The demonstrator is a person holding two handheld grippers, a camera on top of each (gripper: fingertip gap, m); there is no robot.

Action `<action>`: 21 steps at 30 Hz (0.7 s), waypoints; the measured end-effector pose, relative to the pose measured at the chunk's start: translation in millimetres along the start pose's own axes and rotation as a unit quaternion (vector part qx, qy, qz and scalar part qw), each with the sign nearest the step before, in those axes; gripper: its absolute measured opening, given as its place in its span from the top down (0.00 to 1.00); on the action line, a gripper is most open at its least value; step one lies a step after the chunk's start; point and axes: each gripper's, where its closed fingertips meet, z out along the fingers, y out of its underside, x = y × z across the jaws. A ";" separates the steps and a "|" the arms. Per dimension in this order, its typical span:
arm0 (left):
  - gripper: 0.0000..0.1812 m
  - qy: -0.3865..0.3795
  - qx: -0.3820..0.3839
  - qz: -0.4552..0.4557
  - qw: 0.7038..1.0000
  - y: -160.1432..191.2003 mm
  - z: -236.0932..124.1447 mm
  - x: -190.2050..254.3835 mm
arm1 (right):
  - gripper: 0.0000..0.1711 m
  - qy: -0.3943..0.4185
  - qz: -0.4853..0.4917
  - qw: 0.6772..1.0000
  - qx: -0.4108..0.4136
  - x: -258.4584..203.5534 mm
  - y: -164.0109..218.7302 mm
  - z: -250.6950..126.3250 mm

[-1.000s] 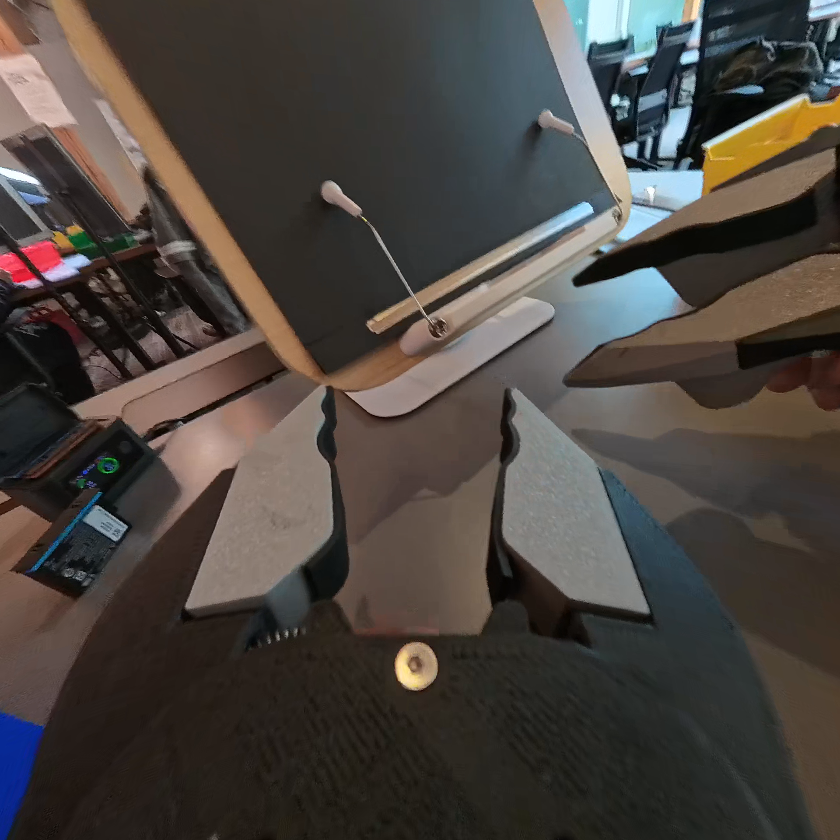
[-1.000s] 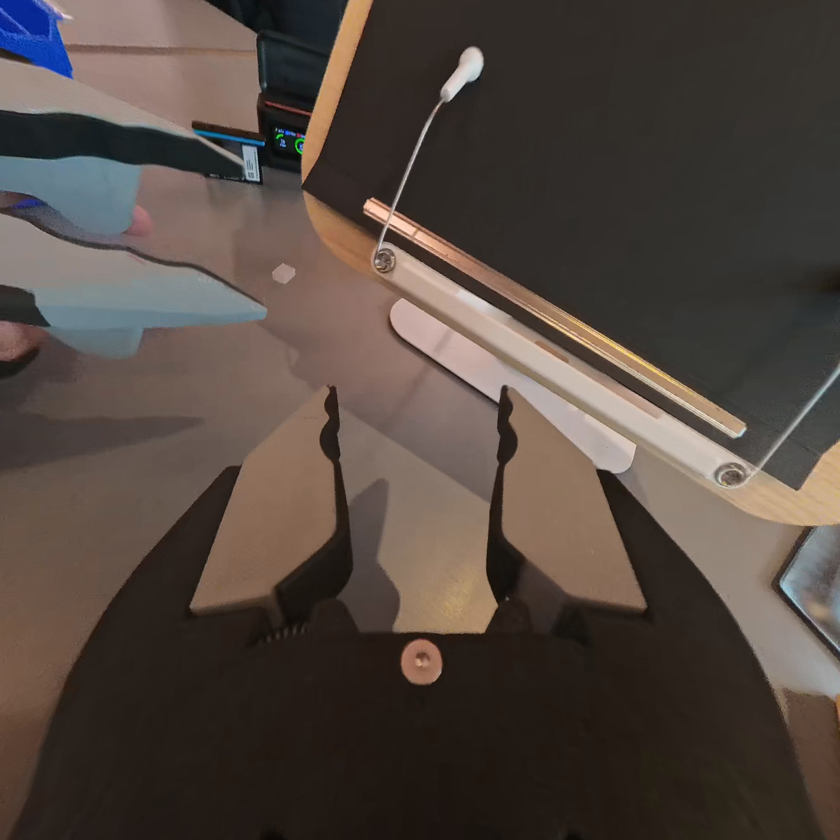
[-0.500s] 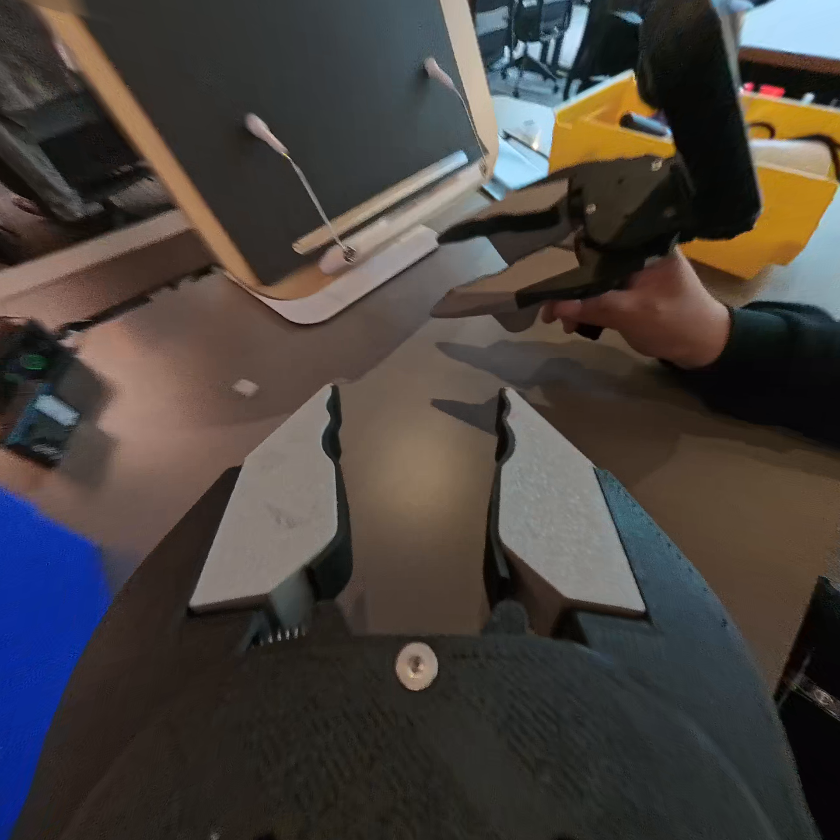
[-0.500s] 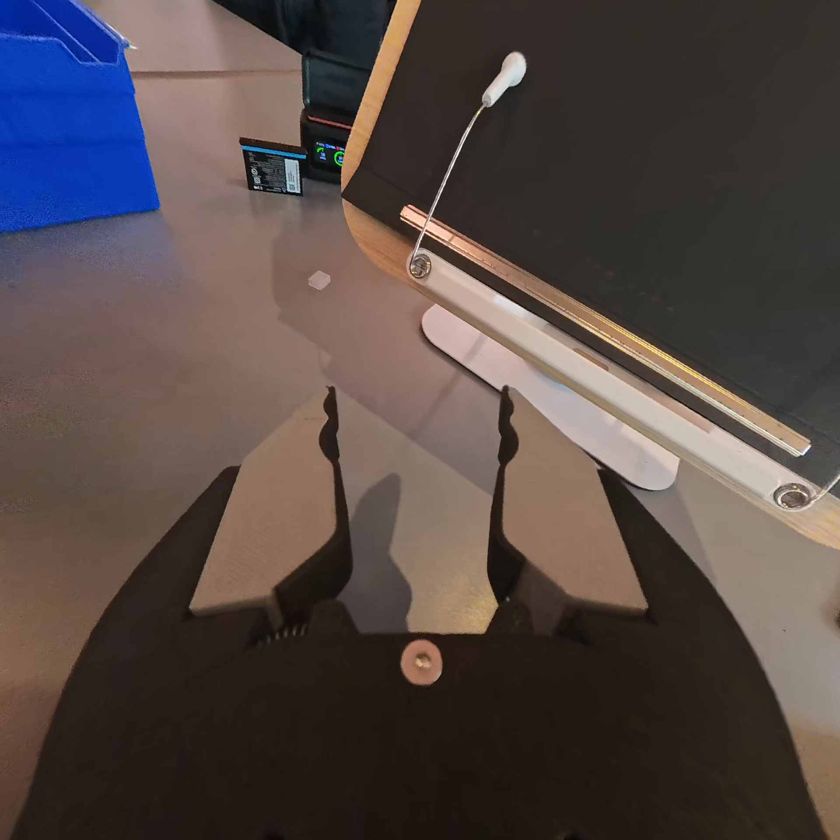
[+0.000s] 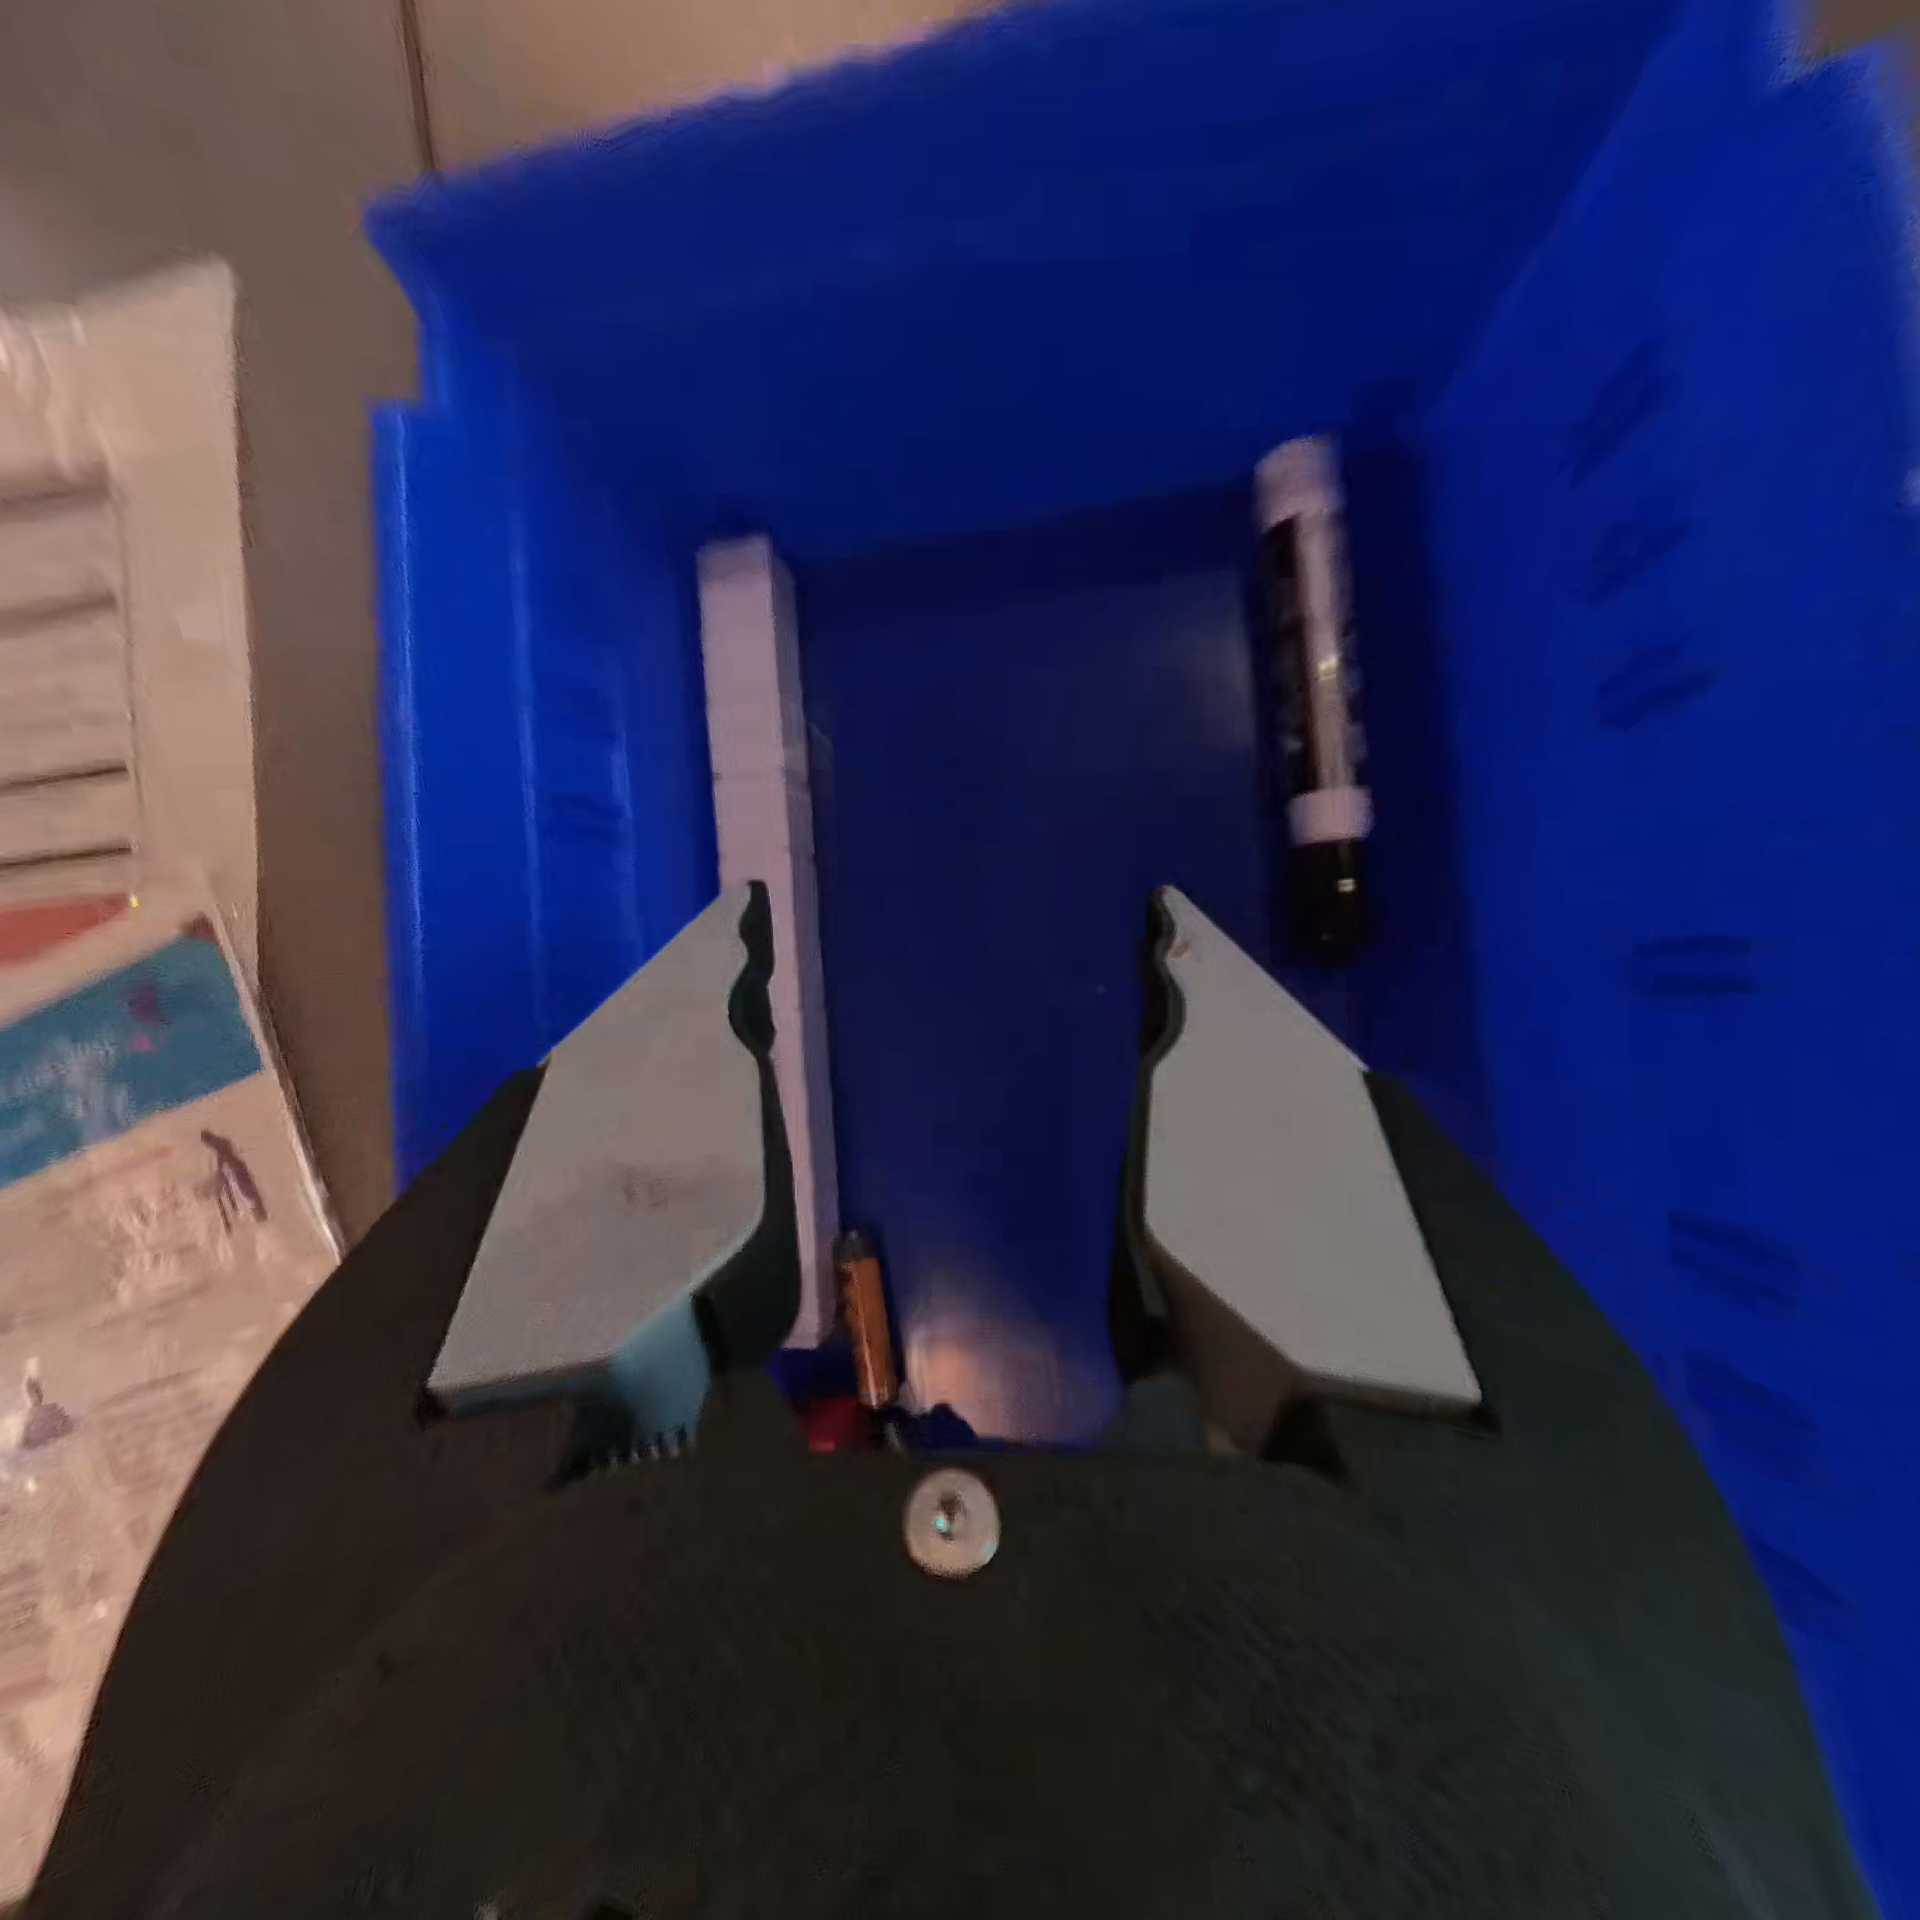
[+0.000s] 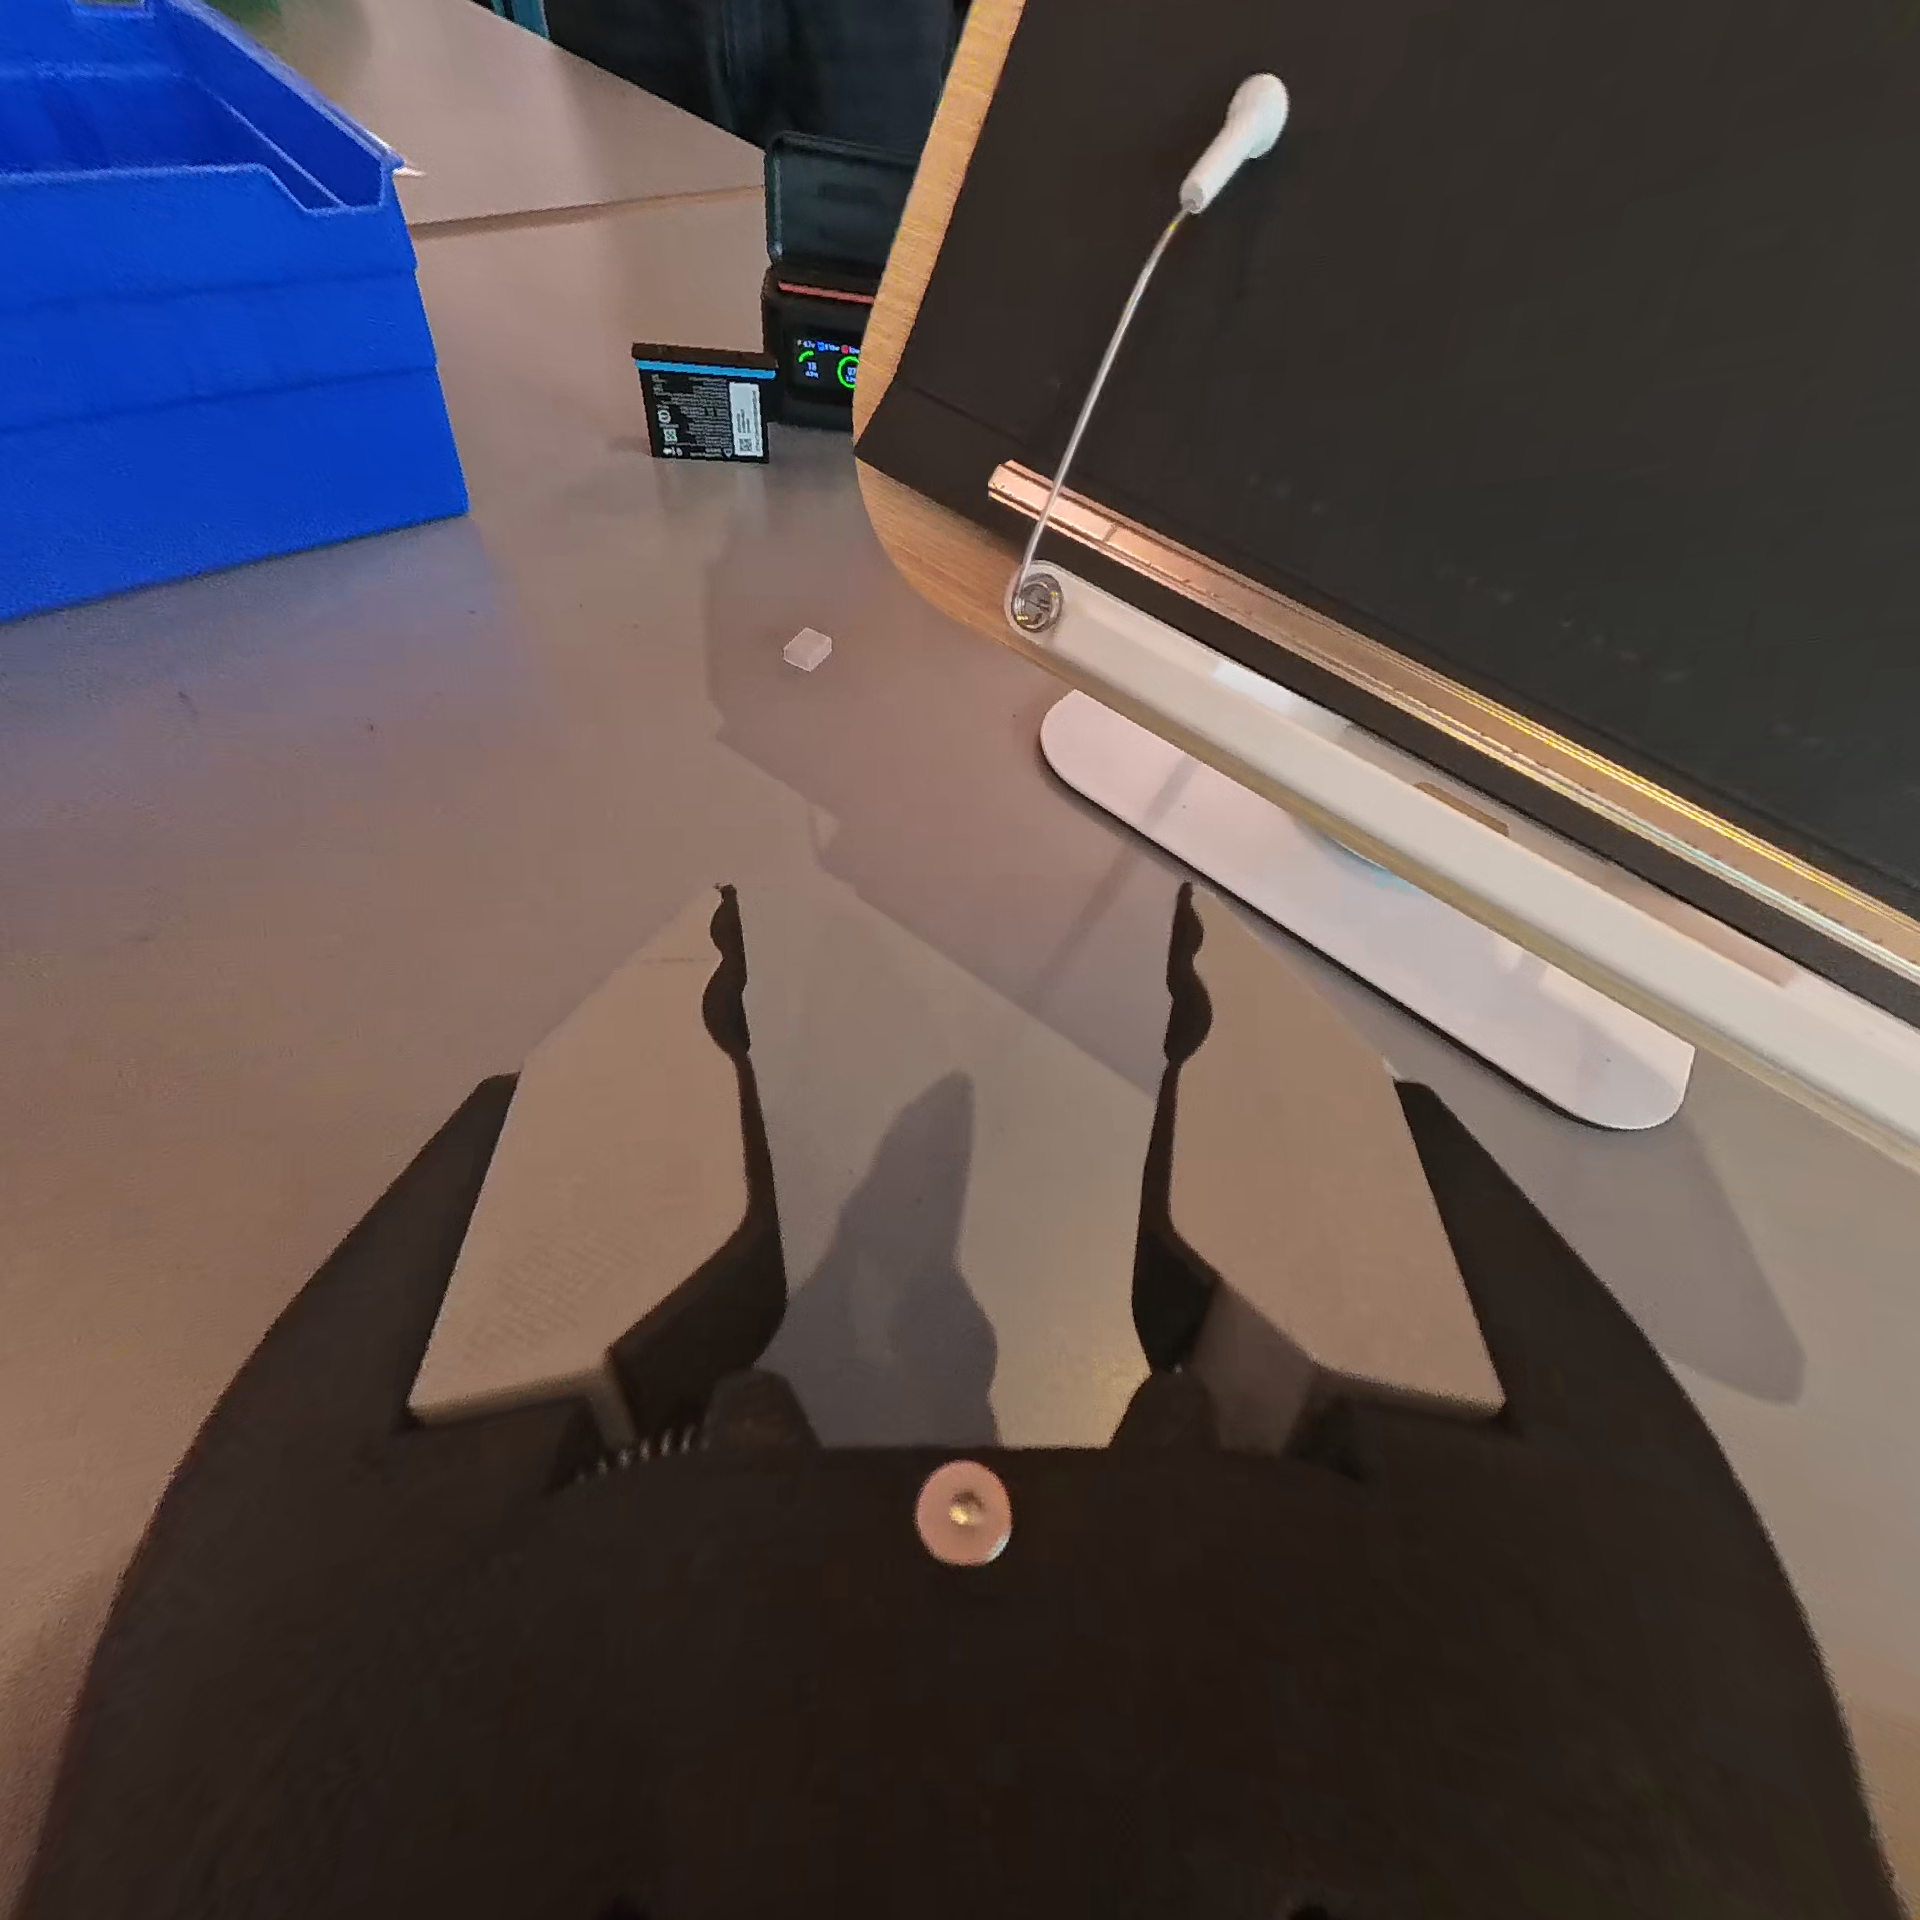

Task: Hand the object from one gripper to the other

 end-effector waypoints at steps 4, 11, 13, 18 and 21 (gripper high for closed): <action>0.62 0.012 -0.047 -0.018 0.999 11.9 18.8 -4.9 | 0.53 -0.004 0.009 1.000 0.000 2.9 1.2 0.6; 0.54 -0.024 -0.130 0.013 0.991 34.5 43.4 -17.0 | 0.53 -0.005 0.014 1.000 0.003 6.3 0.6 0.4; 0.59 -0.031 -0.114 0.010 0.993 27.7 46.2 -17.9 | 0.53 -0.006 0.014 1.000 0.002 5.9 0.9 0.8; 0.54 0.042 -0.096 -0.034 0.994 14.8 43.2 4.5 | 0.53 -0.012 0.011 1.000 -0.002 2.7 2.5 1.9; 0.59 0.082 -0.102 -0.037 0.991 9.3 35.6 17.9 | 0.53 -0.014 0.009 1.000 -0.002 1.4 2.3 2.2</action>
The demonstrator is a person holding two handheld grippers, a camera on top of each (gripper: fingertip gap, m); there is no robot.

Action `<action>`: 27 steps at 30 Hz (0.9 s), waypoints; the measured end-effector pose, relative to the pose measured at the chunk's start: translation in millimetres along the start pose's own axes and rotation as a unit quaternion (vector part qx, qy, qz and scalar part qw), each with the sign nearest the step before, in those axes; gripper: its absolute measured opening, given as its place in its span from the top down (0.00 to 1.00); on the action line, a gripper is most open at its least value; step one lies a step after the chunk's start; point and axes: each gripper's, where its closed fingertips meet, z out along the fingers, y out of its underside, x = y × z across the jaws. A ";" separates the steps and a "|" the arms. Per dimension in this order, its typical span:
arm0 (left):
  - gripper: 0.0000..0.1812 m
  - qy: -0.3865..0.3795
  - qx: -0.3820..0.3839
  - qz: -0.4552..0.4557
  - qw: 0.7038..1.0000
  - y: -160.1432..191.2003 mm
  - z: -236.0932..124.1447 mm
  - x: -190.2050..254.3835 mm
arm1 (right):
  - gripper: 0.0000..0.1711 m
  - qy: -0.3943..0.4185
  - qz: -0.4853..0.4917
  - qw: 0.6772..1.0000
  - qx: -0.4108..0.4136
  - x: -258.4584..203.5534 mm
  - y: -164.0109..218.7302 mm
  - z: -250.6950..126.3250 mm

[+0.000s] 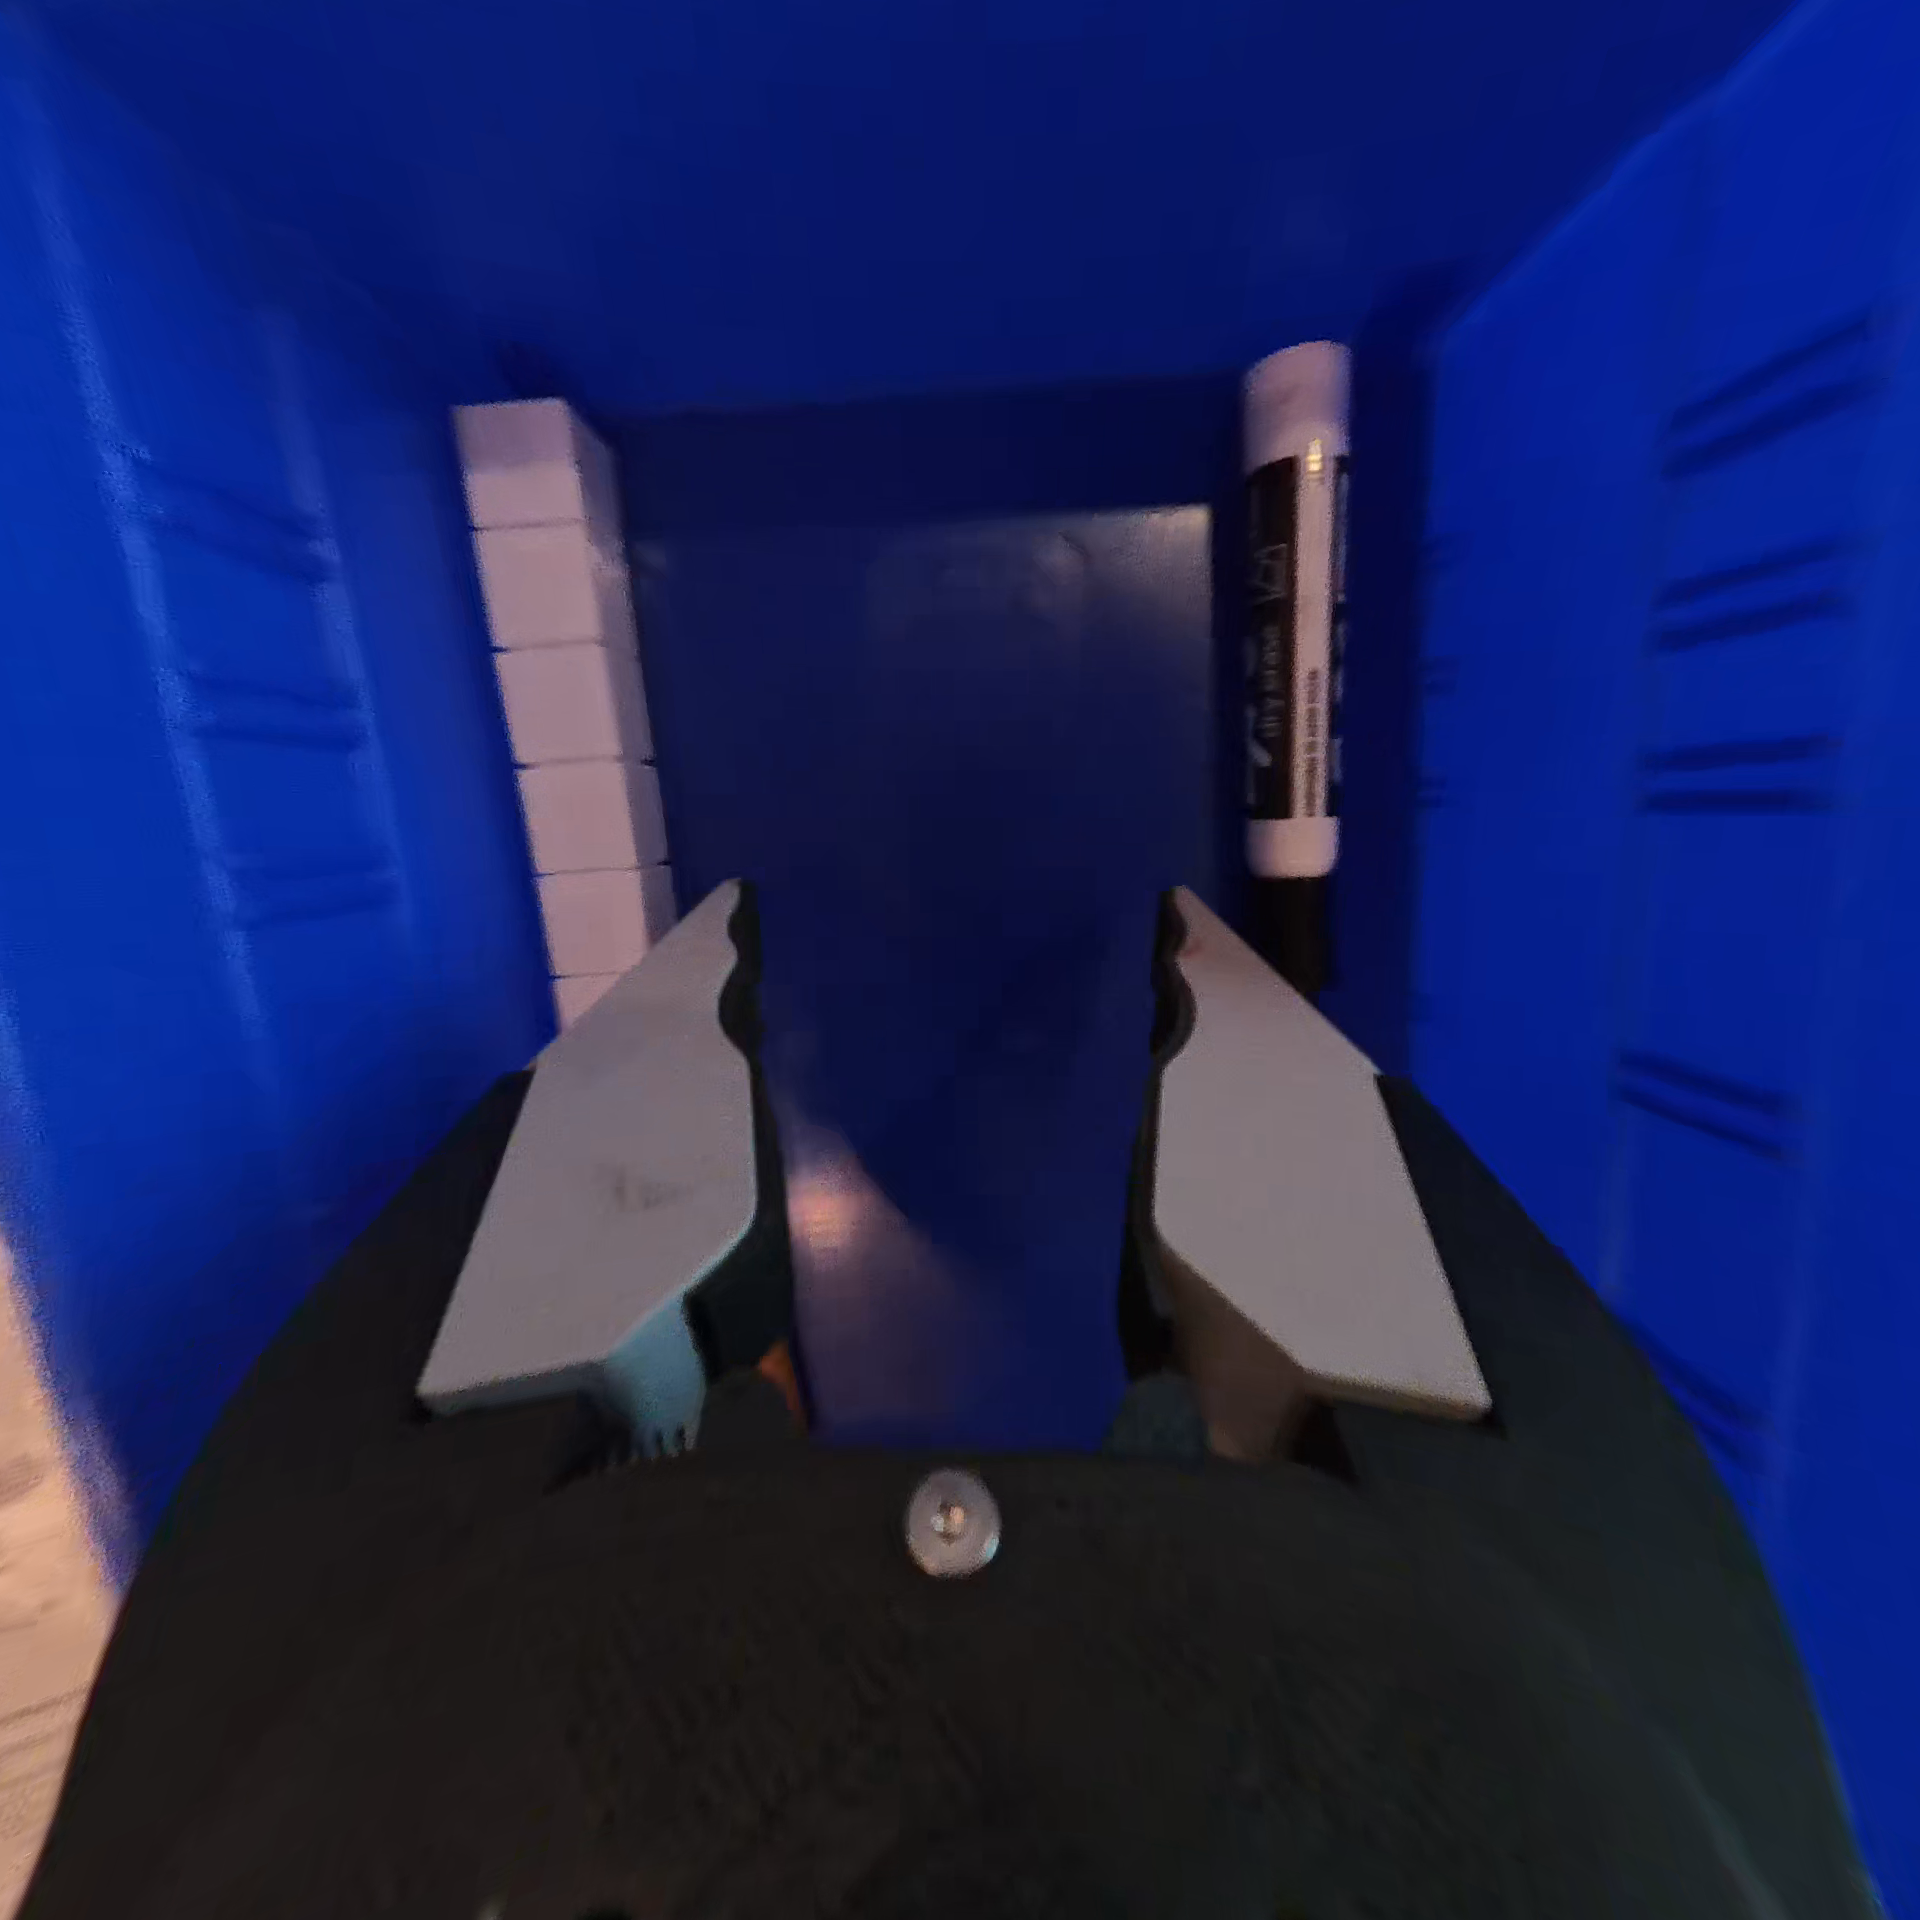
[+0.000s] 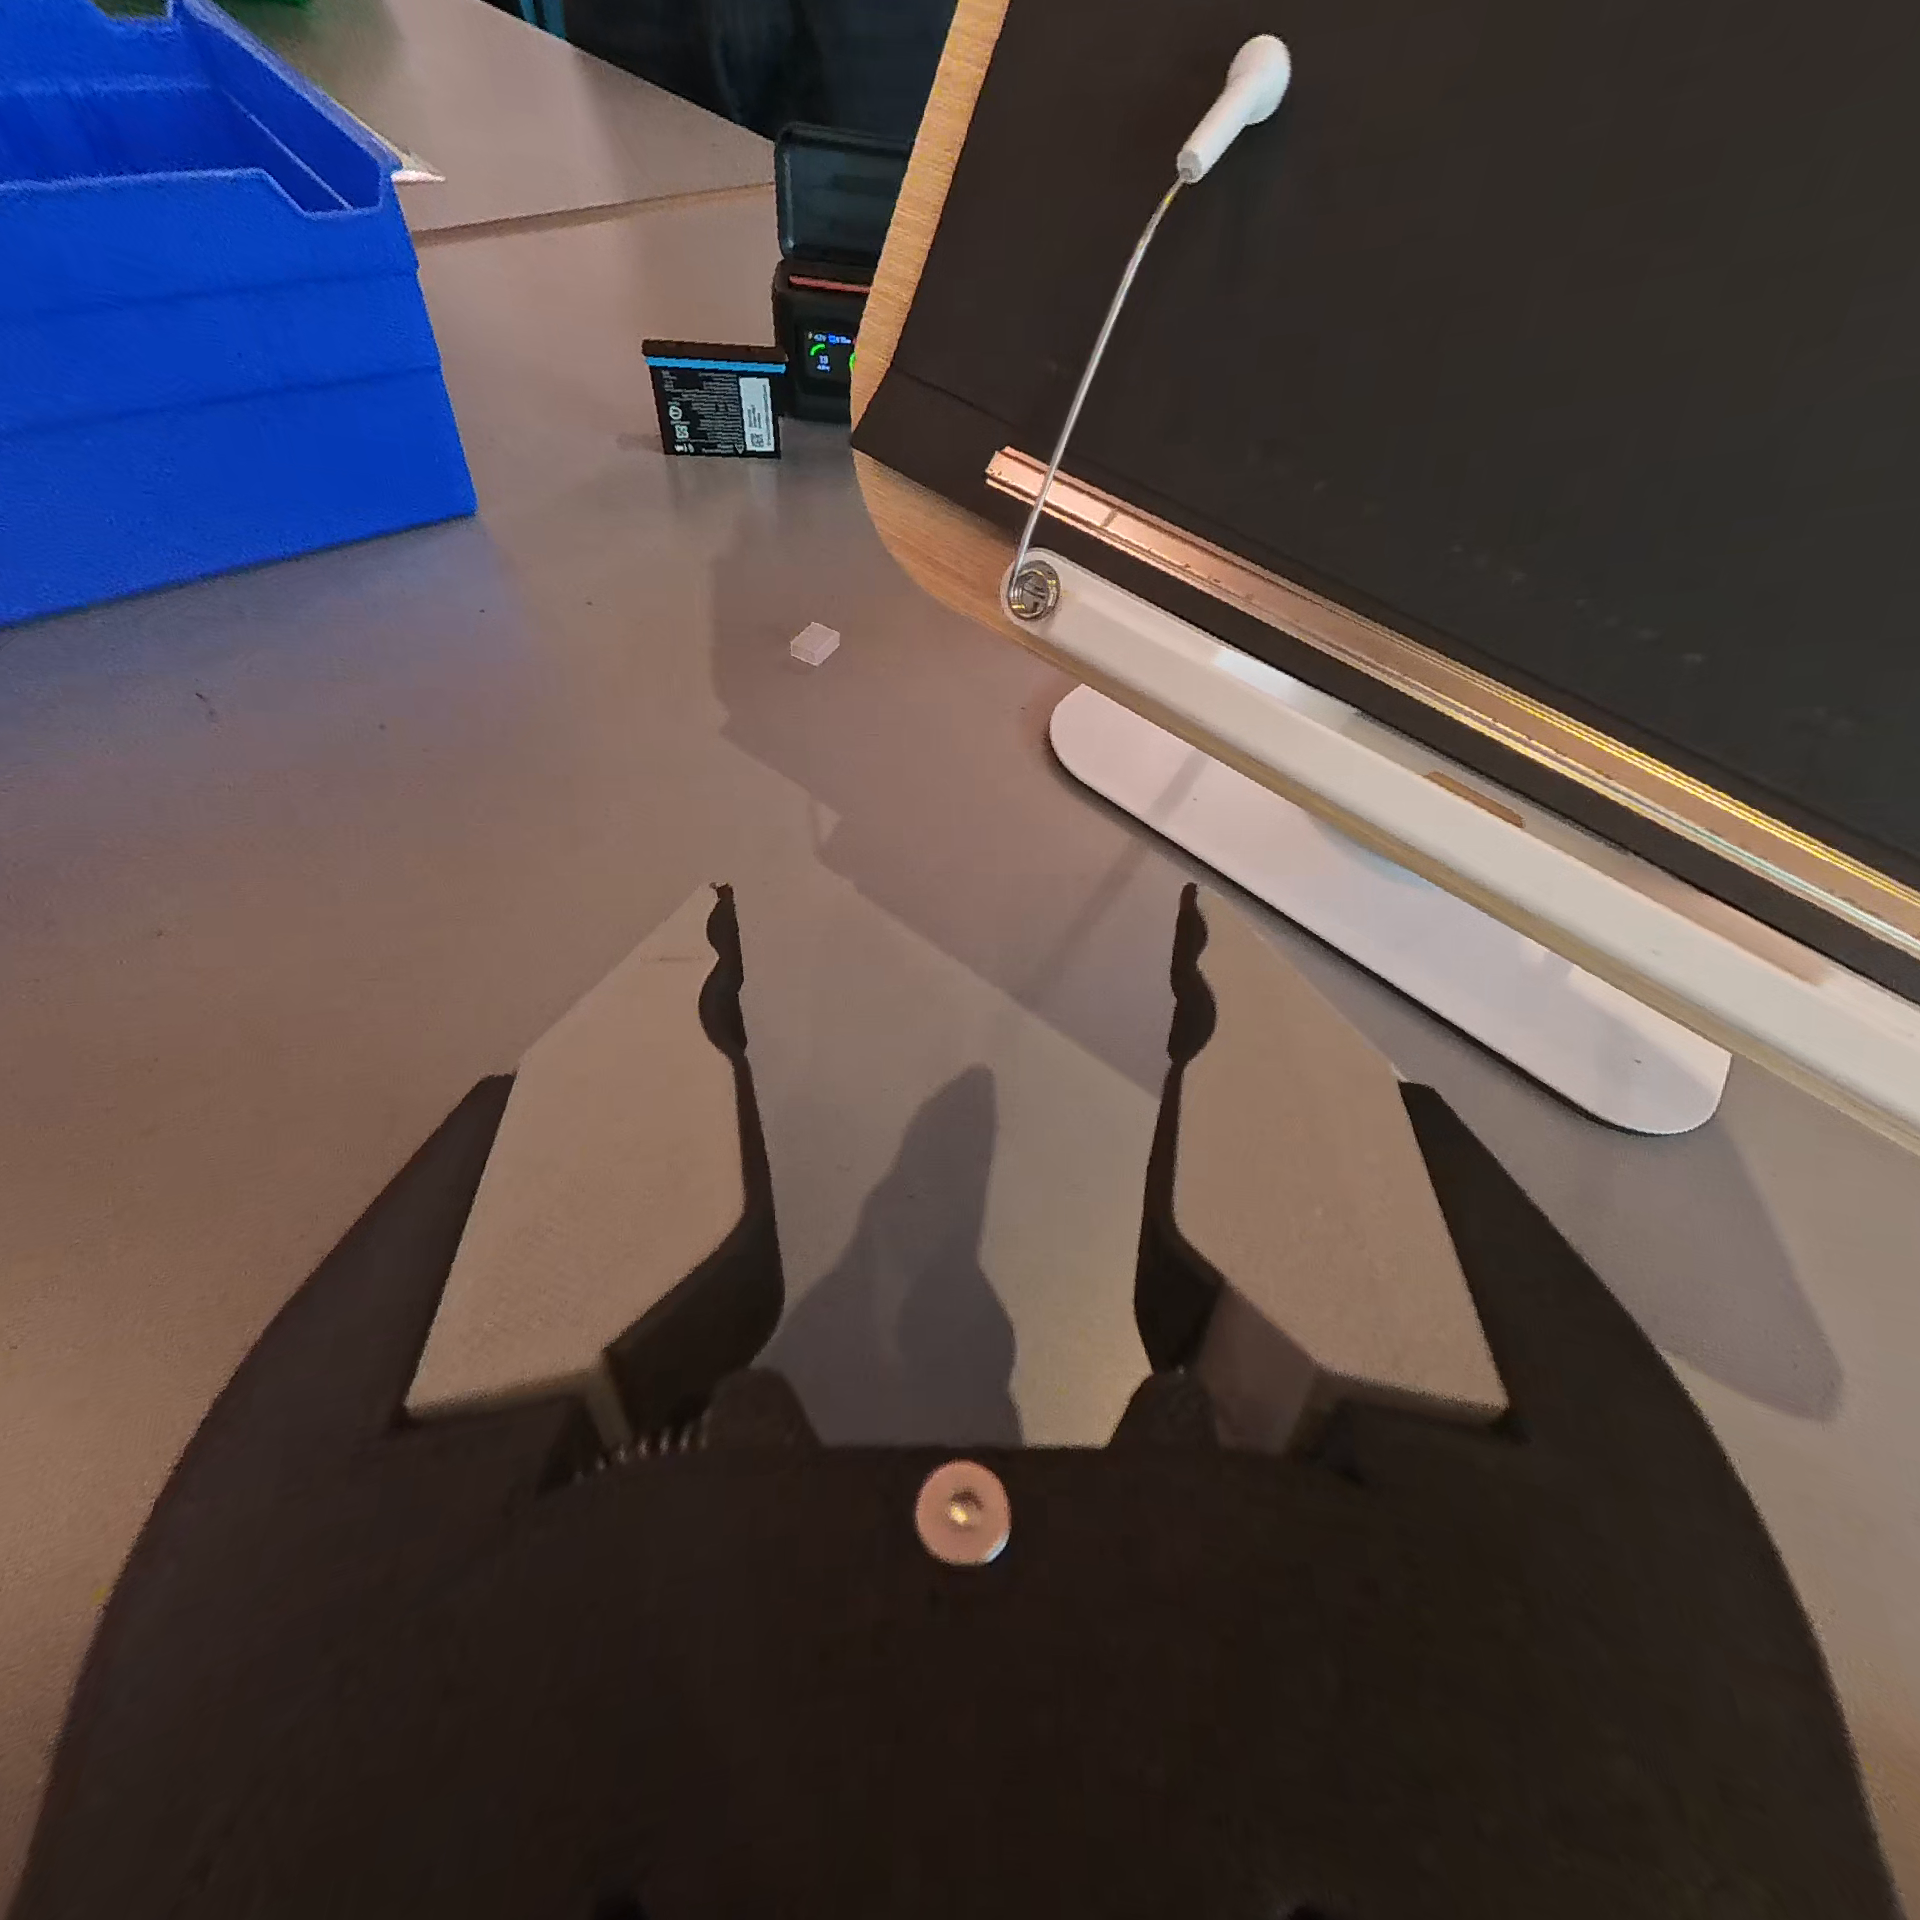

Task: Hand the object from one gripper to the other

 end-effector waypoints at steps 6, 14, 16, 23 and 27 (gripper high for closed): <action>0.57 -0.070 -0.027 0.072 0.995 10.9 -9.8 -12.0 | 0.53 -0.001 -0.003 1.000 -0.004 -0.8 1.8 0.6; 0.74 -0.077 -0.138 0.112 0.981 70.9 -28.1 -26.8 | 0.54 -0.006 -0.003 1.000 -0.008 -2.6 3.4 2.2; 0.76 -0.077 -0.150 0.111 0.979 81.0 -29.2 -29.1 | 0.54 -0.006 -0.006 1.000 -0.008 -3.4 3.3 2.2; 0.86 -0.070 -0.177 0.099 0.977 104.1 -23.1 -36.7 | 0.54 -0.006 -0.003 1.000 -0.005 -3.9 2.1 0.8; 0.87 -0.062 -0.192 0.097 0.975 112.4 -25.8 -36.5 | 0.54 -0.006 -0.003 1.000 -0.003 -3.7 0.4 -0.2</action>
